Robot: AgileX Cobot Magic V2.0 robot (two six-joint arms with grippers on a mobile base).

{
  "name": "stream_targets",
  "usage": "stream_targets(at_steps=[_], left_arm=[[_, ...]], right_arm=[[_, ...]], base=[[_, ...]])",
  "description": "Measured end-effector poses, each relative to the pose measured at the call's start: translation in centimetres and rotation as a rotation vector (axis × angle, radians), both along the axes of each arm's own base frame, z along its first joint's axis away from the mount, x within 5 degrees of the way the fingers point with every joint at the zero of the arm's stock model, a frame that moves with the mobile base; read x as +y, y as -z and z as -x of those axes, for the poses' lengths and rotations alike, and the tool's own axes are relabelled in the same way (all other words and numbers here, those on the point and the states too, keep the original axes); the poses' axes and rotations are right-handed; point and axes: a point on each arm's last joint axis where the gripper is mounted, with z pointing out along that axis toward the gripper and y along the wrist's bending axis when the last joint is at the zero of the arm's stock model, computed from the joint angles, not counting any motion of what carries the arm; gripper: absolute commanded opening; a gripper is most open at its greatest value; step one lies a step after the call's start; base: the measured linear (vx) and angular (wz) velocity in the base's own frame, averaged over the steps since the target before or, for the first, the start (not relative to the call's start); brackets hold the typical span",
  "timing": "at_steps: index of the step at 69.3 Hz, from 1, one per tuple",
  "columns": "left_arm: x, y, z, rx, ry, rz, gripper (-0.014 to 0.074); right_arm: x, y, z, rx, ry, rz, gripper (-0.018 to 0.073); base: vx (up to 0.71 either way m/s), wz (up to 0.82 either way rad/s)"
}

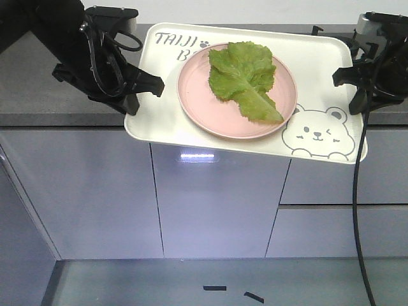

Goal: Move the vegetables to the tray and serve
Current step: 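Drive the base away while holding the tray with both grippers, then drive the base toward another counter carrying the tray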

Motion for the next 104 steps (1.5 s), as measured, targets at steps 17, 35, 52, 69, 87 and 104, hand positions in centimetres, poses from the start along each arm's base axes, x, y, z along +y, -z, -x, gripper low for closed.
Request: stream_targets(at_steps=[17,35,52,69,87,104], left_arm=[[0.0,0.0,0.0,0.0,0.0,0.0,-0.0006],[0.0,0.0,0.0,0.0,0.0,0.0,-0.0006],[0.0,0.0,0.0,0.0,0.0,0.0,-0.0006],[0.0,0.0,0.0,0.0,0.0,0.0,-0.0006],[0.0,0.0,0.0,0.0,0.0,0.0,-0.0006],[0.0,0.0,0.0,0.0,0.0,0.0,-0.0006]], right_arm=[[0.0,0.0,0.0,0.0,0.0,0.0,-0.0006],[0.0,0.0,0.0,0.0,0.0,0.0,-0.0006],[0.0,0.0,0.0,0.0,0.0,0.0,-0.0006],[0.0,0.0,0.0,0.0,0.0,0.0,-0.0006],[0.0,0.0,0.0,0.0,0.0,0.0,-0.0006],[0.0,0.0,0.0,0.0,0.0,0.0,-0.0006]], base=[[0.01,-0.04],[0.03,-0.03],[0.04,-0.02],[0.05,-0.04],[0.07,-0.01],[0.09,0.08]])
